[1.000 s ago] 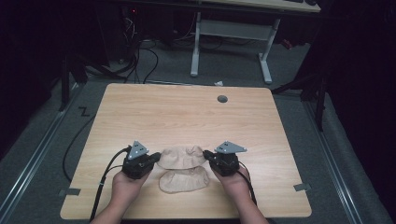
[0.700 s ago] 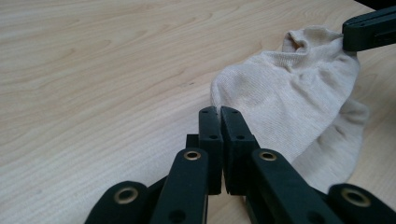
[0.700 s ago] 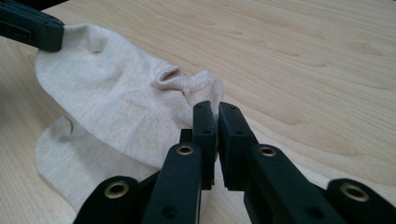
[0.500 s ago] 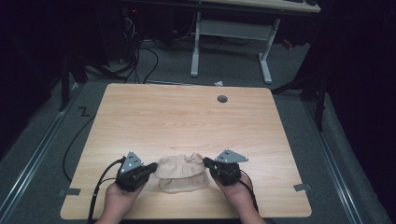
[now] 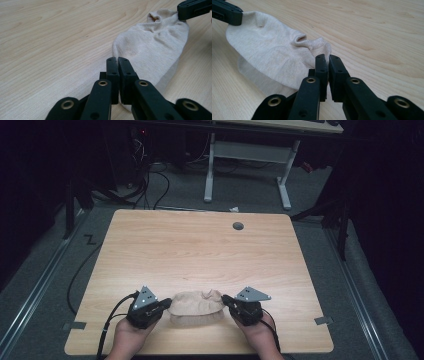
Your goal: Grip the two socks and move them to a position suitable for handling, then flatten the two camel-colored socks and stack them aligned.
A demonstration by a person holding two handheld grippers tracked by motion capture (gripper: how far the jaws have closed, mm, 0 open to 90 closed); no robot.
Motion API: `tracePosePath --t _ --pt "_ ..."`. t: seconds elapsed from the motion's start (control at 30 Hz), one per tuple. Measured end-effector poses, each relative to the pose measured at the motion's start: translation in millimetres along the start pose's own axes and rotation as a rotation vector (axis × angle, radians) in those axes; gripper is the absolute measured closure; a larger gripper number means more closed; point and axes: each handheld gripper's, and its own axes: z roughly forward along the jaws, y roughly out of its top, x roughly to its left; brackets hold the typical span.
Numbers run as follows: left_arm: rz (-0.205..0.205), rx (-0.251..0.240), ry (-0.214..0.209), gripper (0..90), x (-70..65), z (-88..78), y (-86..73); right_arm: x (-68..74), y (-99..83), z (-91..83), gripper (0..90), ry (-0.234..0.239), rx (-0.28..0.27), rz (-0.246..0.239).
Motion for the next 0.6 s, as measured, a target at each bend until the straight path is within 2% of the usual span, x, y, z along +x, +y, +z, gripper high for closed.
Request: tracePosePath --t 0.2,0.47,0.6 --pt "0.007 0.001 -0.002 87.8 -3.7 -1.8 -0.2 5.2 -4.0 1.8 86.0 0.0 0.011 -0.007" --pt "0.005 0.057 0.006 87.8 -2.9 9.9 -6.3 3.6 -13.4 13.1 86.0 0.009 0.069 -0.015" --pt "0.006 0.069 -0.007 87.8 -2.7 10.9 -8.6 3.7 -12.2 12.4 86.0 0.005 0.067 -0.023"
